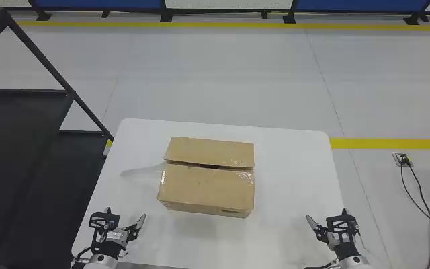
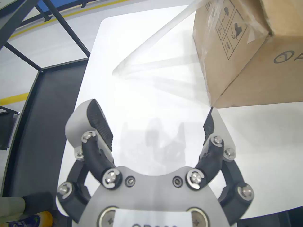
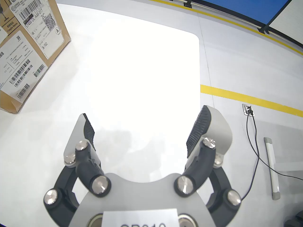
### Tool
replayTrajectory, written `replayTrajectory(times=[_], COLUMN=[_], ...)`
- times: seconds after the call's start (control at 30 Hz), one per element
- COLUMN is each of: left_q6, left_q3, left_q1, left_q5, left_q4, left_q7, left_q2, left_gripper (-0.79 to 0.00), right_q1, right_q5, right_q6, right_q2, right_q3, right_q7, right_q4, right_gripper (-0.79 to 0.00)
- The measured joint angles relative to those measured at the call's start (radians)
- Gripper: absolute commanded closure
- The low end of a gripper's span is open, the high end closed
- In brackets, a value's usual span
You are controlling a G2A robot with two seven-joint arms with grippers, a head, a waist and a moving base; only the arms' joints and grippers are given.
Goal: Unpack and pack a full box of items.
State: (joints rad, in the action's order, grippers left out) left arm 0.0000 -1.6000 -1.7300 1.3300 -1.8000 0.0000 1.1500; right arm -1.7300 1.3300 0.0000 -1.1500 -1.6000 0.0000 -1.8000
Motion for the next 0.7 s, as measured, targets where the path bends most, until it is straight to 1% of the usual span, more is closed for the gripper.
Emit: replayTrajectory(times=[0.37, 0.43, 0.5, 0.7], left_q6=[-0.002, -0.022, -0.041, -0.087], left_q3=[0.001, 0.006, 0.003, -0.038], left_q1=[0.0, 0.003, 0.004, 0.032], left_q5=[0.0, -0.008, -0.025, -0.086], left_q4=[0.0, 0.001, 0.004, 0.011], left_q7=[0.0, 0.009, 0.038, 0.099], left_q2=[0.0, 0.001, 0.002, 0.002], left_gripper=[-0.785, -0.785, -0.785, -0.785], right_q1=[0.0, 0.008, 0.025, 0.088], right_q5=[0.001, -0.001, -0.019, -0.094], right_q6=[-0.003, -0.035, -0.09, -0.215], right_q2=[0.0, 0.0, 0.001, 0.001], right_q3=[0.002, 0.01, 0.017, 0.038], right_q7=[0.0, 0.001, 0.008, 0.063], right_q4=[0.0, -0.002, -0.014, -0.078], right_gripper=[-0.785, -0.785, -0.785, -0.785])
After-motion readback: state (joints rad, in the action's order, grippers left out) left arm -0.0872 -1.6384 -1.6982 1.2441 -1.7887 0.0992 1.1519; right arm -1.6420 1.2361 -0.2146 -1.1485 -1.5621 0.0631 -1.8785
